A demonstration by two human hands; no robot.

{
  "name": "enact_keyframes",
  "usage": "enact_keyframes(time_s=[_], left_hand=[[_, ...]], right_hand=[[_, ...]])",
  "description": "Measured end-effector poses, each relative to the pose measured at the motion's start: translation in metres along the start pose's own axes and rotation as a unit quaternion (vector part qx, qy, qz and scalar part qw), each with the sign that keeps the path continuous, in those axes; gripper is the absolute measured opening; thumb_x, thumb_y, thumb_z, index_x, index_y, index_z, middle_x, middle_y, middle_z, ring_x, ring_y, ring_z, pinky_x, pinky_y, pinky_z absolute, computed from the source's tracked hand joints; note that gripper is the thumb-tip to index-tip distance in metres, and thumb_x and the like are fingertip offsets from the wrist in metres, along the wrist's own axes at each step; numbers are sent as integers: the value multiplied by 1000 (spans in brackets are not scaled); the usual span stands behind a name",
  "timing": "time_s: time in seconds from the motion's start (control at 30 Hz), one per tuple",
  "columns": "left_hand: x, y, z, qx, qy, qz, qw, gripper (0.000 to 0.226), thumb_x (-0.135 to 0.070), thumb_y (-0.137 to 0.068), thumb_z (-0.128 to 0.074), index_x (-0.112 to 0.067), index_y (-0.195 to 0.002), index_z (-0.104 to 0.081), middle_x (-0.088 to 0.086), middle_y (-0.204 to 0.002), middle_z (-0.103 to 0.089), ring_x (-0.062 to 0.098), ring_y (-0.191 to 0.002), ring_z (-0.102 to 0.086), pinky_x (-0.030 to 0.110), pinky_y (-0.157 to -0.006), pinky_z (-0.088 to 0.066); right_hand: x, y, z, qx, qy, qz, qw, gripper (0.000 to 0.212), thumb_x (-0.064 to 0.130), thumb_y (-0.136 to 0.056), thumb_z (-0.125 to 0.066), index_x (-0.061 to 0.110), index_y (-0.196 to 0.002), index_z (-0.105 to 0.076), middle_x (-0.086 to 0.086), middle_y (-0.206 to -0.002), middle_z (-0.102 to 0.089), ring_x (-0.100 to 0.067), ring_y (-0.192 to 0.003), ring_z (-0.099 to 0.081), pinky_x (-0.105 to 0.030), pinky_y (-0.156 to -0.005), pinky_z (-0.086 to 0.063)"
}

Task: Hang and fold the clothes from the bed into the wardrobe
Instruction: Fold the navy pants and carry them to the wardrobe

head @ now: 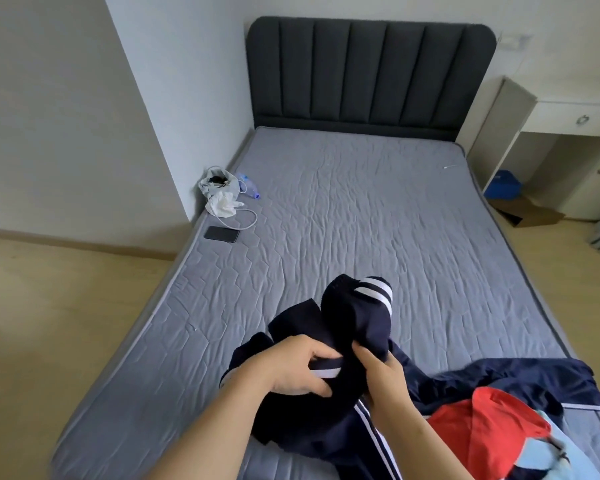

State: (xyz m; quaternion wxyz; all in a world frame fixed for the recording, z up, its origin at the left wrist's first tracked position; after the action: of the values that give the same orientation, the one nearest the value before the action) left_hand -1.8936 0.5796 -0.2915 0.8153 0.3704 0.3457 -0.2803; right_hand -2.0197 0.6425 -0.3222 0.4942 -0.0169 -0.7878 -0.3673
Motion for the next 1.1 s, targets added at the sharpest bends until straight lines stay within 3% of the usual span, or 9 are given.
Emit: enact_keyframes(time_s=[0.1, 0.23, 0.37, 0.5, 0.6, 0.7, 0.77, 0.93, 1.1], left_hand=[[19, 9, 17, -103, 127, 42, 986, 39, -15, -78, -68, -41, -107, -62, -16, -104, -65, 4, -97, -61, 11, -82, -45], [52, 23, 41, -280, 17, 231, 932, 40, -14, -85, -52, -22, -124, -48, 1, -118, -58, 18, -101, -56, 26, -82, -44], [30, 7, 27, -217, 199, 119, 948, 60, -16, -76, -70, -37, -124, -40, -16, -112, -44, 2, -95, -51, 15, -76, -40], [22, -2, 12, -154, 353, 106, 917, 105, -6, -71, -74, -40, -146, -7, -11, -134, -33, 11, -119, -43, 27, -87, -47], [14, -3, 12, -148, 194, 34, 969, 87, -17, -59, -78, -42, -131, -35, -12, -135, -29, 11, -129, -34, 35, -105, -36], [10, -5, 11, -141, 35, 28, 989, 36, -27, -60, -75, -33, -90, -55, -10, -99, -62, 14, -100, -59, 35, -88, -48], [15, -2, 12, -177, -36, 73, 981, 29, -34, -69, -71, -26, -93, -57, -5, -92, -67, 18, -90, -63, 32, -80, -50], [4, 5, 17, -260, -221, 35, 939, 26, -34, -85, -58, -27, -110, -59, -2, -105, -64, 22, -97, -60, 30, -74, -44], [-13, 2, 20, -224, -289, -34, 930, 27, -26, -89, -53, -25, -115, -61, -2, -114, -57, 25, -102, -57, 32, -84, -43]], right_hand=[[3, -1, 4, -27, -93, -15, 995, 24, 11, -89, -59, 3, -112, -62, -19, -103, -69, -34, -95, -66, -45, -84, -52], [13, 1, 3, 27, -197, -70, 977, 28, 24, -87, -58, 9, -109, -66, -15, -105, -70, -30, -95, -66, -40, -79, -51], [16, 6, -10, 114, -198, -89, 969, 26, 22, -78, -56, 6, -84, -76, -15, -91, -73, -29, -79, -71, -41, -76, -50], [7, 8, -15, 151, -165, -97, 970, 36, 22, -67, -56, 1, -89, -75, -21, -96, -71, -33, -83, -69, -42, -80, -49], [2, 4, -6, 132, -80, -97, 983, 35, 21, -50, -63, 2, -77, -75, -17, -84, -71, -28, -72, -68, -38, -73, -49], [1, 2, -1, 73, 42, -68, 994, 18, 8, -67, -58, 4, -81, -69, -12, -76, -66, -25, -70, -64, -34, -72, -47], [8, -3, 3, 13, 178, 1, 984, 27, 6, -79, -54, 3, -105, -59, -10, -85, -63, -23, -79, -59, -32, -71, -44], [43, 9, -4, -23, 465, 218, 858, 83, 3, -79, -56, 30, -147, -16, -5, -145, -32, -28, -124, -40, -37, -97, -38], [52, 22, -31, -17, 682, 334, 650, 81, 13, -79, -56, 48, -141, -18, 8, -155, 11, -23, -141, -3, -39, -109, -17]])
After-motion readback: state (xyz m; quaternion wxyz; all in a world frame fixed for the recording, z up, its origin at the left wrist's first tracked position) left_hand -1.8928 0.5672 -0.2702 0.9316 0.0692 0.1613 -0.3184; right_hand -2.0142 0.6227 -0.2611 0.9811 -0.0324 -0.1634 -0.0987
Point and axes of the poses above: each hand's wrist, its own y-axis away from the middle knuckle, its own z-axis out of the back of the hand, x = y × z, the point moved 5 cm from there along -y, towards the middle knuckle
